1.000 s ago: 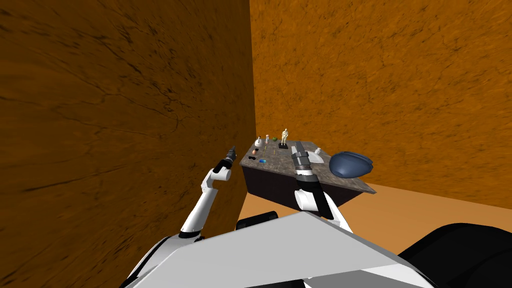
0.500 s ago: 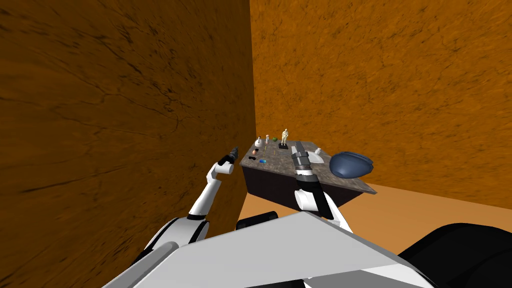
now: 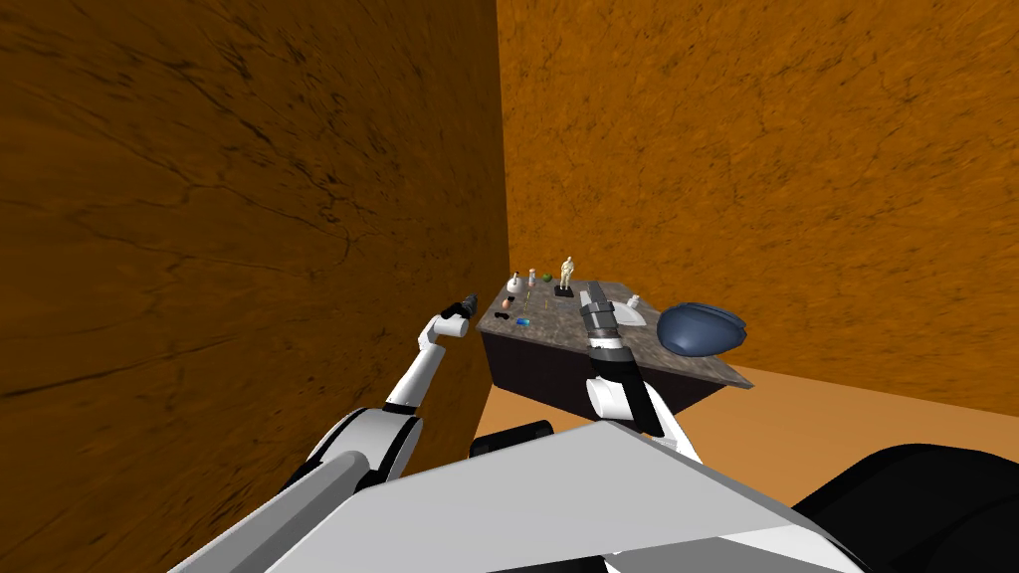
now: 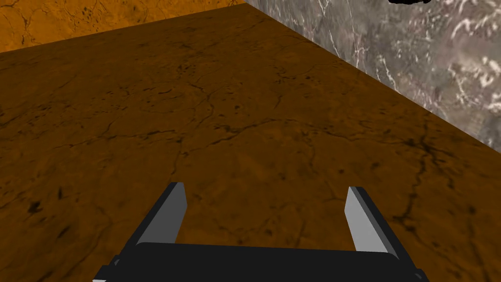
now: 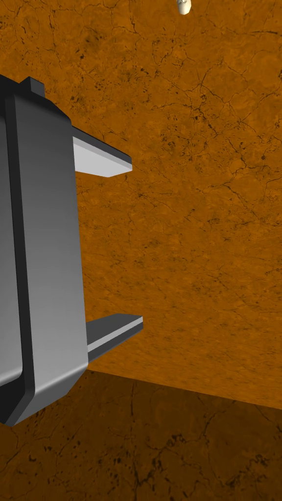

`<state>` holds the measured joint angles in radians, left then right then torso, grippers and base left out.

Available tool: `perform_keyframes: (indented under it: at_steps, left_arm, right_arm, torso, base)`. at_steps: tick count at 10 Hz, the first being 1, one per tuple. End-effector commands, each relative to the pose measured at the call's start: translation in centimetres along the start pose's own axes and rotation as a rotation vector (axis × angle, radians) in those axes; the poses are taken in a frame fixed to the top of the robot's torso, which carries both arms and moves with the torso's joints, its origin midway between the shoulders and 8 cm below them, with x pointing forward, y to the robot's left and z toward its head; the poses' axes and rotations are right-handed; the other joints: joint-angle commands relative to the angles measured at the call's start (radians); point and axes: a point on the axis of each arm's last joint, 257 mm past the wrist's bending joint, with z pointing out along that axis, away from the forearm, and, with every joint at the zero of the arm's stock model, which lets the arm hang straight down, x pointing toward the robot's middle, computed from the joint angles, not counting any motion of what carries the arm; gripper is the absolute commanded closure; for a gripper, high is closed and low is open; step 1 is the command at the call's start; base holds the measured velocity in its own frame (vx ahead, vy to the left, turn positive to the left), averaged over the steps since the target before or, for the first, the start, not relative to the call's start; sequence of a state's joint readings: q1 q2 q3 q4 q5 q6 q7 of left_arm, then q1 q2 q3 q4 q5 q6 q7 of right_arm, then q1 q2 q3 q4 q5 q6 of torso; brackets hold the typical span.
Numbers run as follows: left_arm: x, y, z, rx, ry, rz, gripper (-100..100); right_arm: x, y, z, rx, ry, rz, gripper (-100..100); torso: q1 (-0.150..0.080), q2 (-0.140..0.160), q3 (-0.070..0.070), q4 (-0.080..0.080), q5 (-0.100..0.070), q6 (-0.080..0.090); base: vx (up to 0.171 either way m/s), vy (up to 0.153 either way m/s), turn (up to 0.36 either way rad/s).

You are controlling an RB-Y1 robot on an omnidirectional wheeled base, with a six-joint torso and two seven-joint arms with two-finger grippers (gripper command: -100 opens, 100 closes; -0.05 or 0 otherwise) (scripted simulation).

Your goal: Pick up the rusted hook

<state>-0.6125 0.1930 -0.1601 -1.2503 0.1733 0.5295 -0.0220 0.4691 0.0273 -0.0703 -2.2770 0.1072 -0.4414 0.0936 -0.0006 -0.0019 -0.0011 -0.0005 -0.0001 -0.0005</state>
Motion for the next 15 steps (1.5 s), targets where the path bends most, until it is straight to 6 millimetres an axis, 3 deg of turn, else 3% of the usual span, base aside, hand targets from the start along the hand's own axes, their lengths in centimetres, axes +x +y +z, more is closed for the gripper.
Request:
perform_keyframes:
  at_steps: [1, 4, 5, 6, 7, 8, 10, 15]
  left_arm:
    - [0.1, 0.2, 0.7, -0.049, 0.007, 0.012, -100]
    - [0.0, 1.7, 1.6, -0.125, 0.006, 0.019, -100]
    - [0.1, 1.4, 2.0, -0.155, 0.011, 0.028, -100]
    - [-0.1, 2.7, 2.2, -0.183, 0.006, 0.025, -100]
    - [0.2, 2.0, 2.4, -0.207, 0.012, 0.033, -100]
    - [-0.1, 3.5, 2.5, -0.238, 0.007, 0.03, -100]
    - [0.1, 3.3, 2.8, -0.271, 0.011, 0.035, -100]
    - [0.3, 5.6, 2.9, -0.386, 0.013, 0.037, -100]
  right_arm:
    - [0.0, 0.0, 0.0, 0.0, 0.0, 0.0, 0]
    - [0.0, 0.0, 0.0, 0.0, 0.0, 0.0, 0]
    - [0.0, 0.0, 0.0, 0.0, 0.0, 0.0, 0]
    - [0.0, 0.0, 0.0, 0.0, 0.0, 0.0, 0]
    - [0.0, 0.0, 0.0, 0.0, 0.0, 0.0, 0]
    - [0.0, 0.0, 0.0, 0.0, 0.0, 0.0, 0]
    - [0.0, 0.0, 0.0, 0.0, 0.0, 0.0, 0]
    - [0.0, 0.0, 0.0, 0.0, 0.0, 0.0, 0]
  torso:
    - [0.0, 0.0, 0.0, 0.0, 0.0, 0.0]
    - [0.0, -0.001, 0.0, 0.0, 0.0, 0.0]
    - [0.0, -0.001, -0.001, 0.0, 0.0, 0.0]
    - [0.0, -0.001, 0.0, 0.0, 0.0, 0.0]
    - [0.0, 0.0, 0.0, 0.0, 0.0, 0.0]
    - [0.0, -0.001, 0.0, 0.0, 0.0, 0.0]
    - [0.0, 0.0, 0.0, 0.0, 0.0, 0.0]
    - [0.0, -0.001, -0.001, 0.0, 0.0, 0.0]
  base:
    - [0.027, -0.001, -0.005]
    - [0.035, -0.002, -0.004]
    - [0.036, -0.001, -0.006]
    - [0.03, -0.001, -0.005]
    - [0.04, 0.002, -0.005]
    - [0.038, 0.0, -0.007]
    - [0.021, -0.004, -0.002]
    - [0.039, -0.005, -0.007]
